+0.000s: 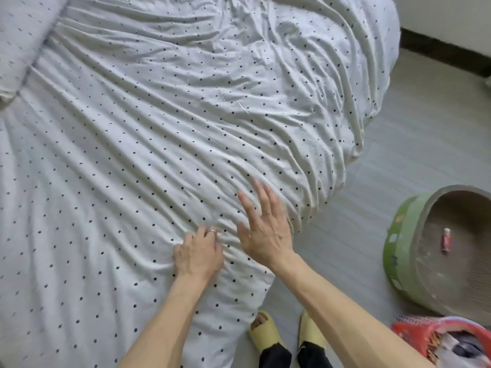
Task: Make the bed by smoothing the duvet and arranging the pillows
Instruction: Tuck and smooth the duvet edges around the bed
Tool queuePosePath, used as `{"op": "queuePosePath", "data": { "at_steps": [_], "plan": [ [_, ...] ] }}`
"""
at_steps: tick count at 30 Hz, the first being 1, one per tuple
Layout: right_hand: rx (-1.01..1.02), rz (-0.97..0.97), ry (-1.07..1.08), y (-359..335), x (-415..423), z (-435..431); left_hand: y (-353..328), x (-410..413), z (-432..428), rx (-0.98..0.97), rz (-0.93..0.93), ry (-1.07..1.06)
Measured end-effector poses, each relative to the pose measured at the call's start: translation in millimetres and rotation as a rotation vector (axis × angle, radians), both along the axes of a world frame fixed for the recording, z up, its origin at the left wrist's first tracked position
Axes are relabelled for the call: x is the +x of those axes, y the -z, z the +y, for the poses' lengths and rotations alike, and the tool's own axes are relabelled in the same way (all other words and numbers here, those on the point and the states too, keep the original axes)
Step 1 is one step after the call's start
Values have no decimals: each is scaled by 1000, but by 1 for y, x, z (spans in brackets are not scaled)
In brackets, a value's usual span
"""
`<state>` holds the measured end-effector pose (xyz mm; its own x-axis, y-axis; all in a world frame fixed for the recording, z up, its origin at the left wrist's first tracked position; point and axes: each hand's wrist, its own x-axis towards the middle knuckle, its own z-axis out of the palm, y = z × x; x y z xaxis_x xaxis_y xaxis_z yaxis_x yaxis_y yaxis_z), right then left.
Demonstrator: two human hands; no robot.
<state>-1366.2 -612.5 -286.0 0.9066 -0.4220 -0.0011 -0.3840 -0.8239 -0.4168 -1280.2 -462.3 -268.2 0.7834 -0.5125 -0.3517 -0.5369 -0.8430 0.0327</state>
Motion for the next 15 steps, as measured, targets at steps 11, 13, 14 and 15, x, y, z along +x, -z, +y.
{"op": "queuePosePath", "data": {
  "at_steps": [11,13,14,15],
  "plan": [
    [330,528,379,12,-41,-186,-28,65,-163,-135,51,218],
    [463,349,513,9,-25,-224,-30,68,-205,-170,91,219],
    [539,281,591,10,-18,-246,-29,69,-226,-177,105,222],
    [624,215,676,8,-9,-269,-27,72,-248,-177,111,233]
  ]
}}
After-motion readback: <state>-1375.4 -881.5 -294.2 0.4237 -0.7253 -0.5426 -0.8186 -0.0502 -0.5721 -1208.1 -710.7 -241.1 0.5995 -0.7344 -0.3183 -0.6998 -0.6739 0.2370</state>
